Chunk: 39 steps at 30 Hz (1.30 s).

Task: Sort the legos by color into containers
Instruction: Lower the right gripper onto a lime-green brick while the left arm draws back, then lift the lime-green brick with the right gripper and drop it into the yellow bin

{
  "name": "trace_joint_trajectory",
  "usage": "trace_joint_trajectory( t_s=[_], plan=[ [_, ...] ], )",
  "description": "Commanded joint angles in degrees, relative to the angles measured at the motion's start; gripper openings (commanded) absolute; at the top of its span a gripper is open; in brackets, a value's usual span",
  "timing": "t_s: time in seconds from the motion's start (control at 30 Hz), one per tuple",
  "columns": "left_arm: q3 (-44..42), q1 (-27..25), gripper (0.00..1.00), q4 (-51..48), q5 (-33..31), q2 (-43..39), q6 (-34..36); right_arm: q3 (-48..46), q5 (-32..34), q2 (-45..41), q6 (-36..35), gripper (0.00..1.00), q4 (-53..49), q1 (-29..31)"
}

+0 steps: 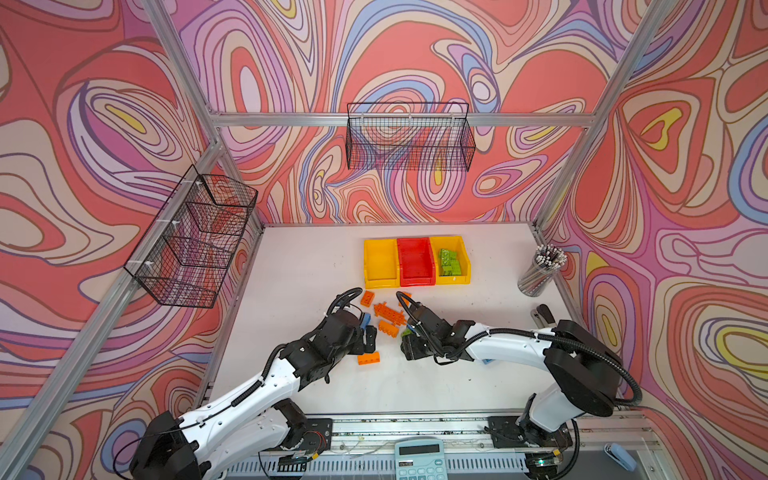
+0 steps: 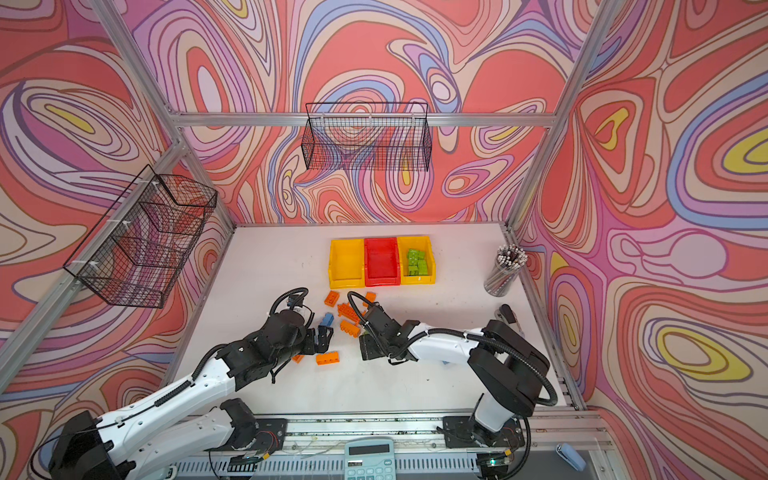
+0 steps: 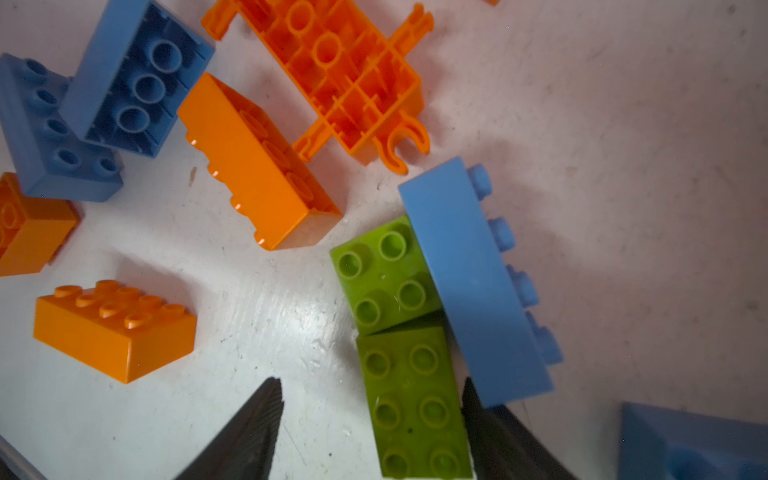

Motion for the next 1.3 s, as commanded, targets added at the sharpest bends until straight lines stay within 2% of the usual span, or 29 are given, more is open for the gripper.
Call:
trace_joint_trajectory(
  t_s=[0.0,0.1,0.37,0.5,0.87,0.97,1.1,1.27],
  plan=[
    [-0.86,-0.17,1.00,-2.40,-1.18,-0.93,-1.48,1.38,2.03,1.29,0.35,0.63,-1.35,0.54],
    [-1.05,-0.17,1.00,-2.41,-1.27,-1.25,-1.62,1.94,3.07,2.00,0.28,0.52,-2.79,0.67],
    [-1.14,-0.17,1.00,-2.47,-1.27,-1.73,-1.63,3.43,6.10,3.02,0.43,0.40,-6.18,1.75],
    [-0.83,-0.12,1.00,-2.44,-0.92,-2.00,-1.47,4.27,7.26,2.45,0.28,0.28,-7.79,1.78],
    [2.42,-0.17,1.00,-2.59,0.03,-0.98,0.16,13.91,17.55,-3.77,-4.53,0.26,-18.85,0.57],
    [3.57,-0.16,1.00,-1.67,0.92,0.23,0.82,17.10,18.11,-4.41,-7.54,0.26,-19.90,-2.89],
    [5.54,-0.17,1.00,0.24,2.43,3.01,1.48,20.59,15.52,-3.59,-12.04,0.26,-18.59,-11.08],
    [8.68,-0.17,1.00,2.75,5.19,8.35,2.19,27.41,11.94,2.50,-16.35,0.26,-16.08,-19.89]
  ],
)
